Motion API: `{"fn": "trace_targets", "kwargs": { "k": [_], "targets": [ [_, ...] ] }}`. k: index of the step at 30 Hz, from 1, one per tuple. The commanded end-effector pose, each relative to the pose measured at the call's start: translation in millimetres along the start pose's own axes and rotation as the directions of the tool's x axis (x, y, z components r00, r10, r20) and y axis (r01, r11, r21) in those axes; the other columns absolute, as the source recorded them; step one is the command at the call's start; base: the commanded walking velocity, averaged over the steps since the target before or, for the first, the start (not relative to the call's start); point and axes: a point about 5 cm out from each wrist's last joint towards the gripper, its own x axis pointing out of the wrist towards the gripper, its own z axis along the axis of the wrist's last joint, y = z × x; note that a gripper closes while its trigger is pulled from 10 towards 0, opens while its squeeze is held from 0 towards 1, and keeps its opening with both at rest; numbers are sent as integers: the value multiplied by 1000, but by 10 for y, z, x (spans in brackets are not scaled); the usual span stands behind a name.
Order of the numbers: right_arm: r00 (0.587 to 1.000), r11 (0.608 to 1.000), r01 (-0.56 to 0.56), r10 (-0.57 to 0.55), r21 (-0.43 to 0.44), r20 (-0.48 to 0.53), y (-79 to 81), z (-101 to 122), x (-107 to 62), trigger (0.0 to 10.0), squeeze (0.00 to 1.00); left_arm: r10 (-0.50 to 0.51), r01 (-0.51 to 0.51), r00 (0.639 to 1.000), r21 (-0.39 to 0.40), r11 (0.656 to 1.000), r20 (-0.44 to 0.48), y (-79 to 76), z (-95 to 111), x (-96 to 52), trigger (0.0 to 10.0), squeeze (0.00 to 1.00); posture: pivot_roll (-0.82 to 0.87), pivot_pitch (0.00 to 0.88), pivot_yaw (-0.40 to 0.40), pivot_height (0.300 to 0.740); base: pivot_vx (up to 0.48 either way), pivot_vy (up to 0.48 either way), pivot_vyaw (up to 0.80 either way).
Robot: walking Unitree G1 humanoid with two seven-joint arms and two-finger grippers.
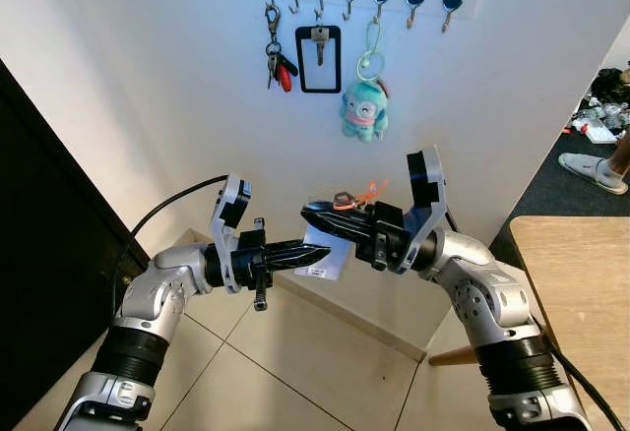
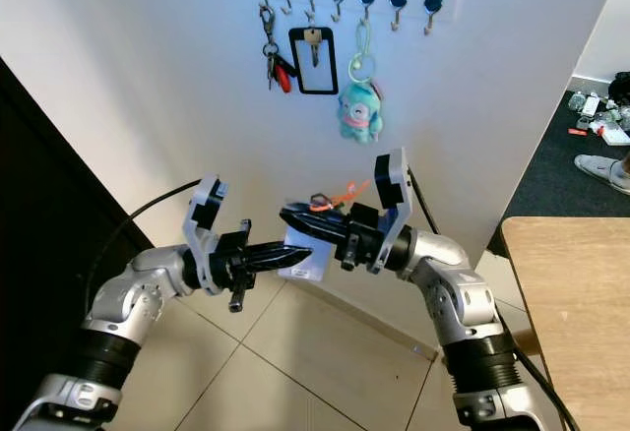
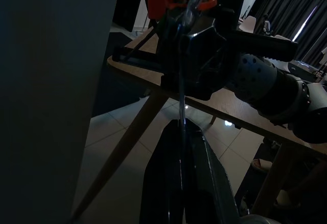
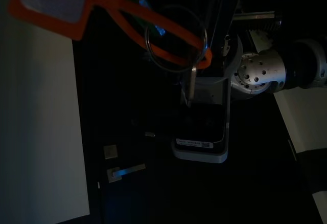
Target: Hang keys on a hook
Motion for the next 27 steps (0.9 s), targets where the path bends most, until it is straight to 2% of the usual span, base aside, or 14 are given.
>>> {"fn": "trace_targets", "kwargs": {
  "k": [1, 2, 3, 4, 7, 8, 9, 10, 11, 22, 27],
  "targets": [
    [1000, 1000, 19, -19, 22, 1, -3, -6, 25, 10000, 235, -12, 12, 1000, 9, 1000, -1, -28, 3, 15, 2392, 0, -149, 39, 90, 740, 0, 0, 0],
    [1000, 1000, 19, -19, 22, 1, -3, -6, 25, 10000, 235, -12, 12, 1000, 9, 1000, -1, -28, 3, 15, 2392, 0, -149, 39, 90, 740, 0, 0, 0],
    [1000, 999, 30, -30, 34, 5, -15, -2, 19, 10000, 1000, -8, 8, 1000, 13, 1000, -1, -26, 8, 12, 9294, 0, -149, 39, 90, 740, 0, 0, 0],
    [1000, 999, 30, -30, 44, 7, -17, 4, 9, 10000, 1000, -6, 6, 1000, 17, 1000, -1, -24, 12, 11, 10000, 0, -149, 39, 90, 740, 0, 0, 0],
    [999, 998, 45, -45, 40, -2, -26, 9, -7, 10000, 1000, -3, 3, 1000, 22, 1000, 1, -22, 21, 10, 10000, 0, -149, 43, 91, 740, 0, 0, 0],
    [999, 998, 51, -51, 39, -6, -29, 7, -10, 10000, 945, -2, 2, 1000, 23, 1000, 3, -22, 24, 9, 10000, 0, -149, 43, 91, 740, 0, 0, 0],
    [999, 998, 51, -51, 38, -12, -28, 2, -15, 10000, 380, 0, 0, 1000, 24, 1000, 3, -21, 24, 9, 10000, 0, -149, 43, 91, 740, 0, 0, 0],
    [999, 998, 51, -51, 38, -12, -28, 2, -15, 10000, 380, 0, 0, 1000, 24, 1000, 3, -21, 24, 9, 10000, 0, -149, 43, 91, 740, 0, 0, 0],
    [999, 998, 48, -47, 43, -18, -23, -4, -19, 10000, 0, 2, -2, 1000, 24, 1000, 2, -20, 25, 8, 10000, 0, -149, 43, 91, 740, 0, 0, 0],
    [998, 996, 54, -53, 69, -18, -18, -2, -29, 10000, 0, 17, -17, 1000, 31, 999, 2, 4, 30, -6, 10000, 0, -152, 37, 88, 740, 0, 0, 0],
    [998, 994, 27, -32, 102, 53, -2, 115, -52, 10000, 0, 19, -19, 1000, 25, 1000, -9, 2, -22, 4, 10000, 0, -155, 32, 86, 740, 0, 0, 0]
  ]
}}
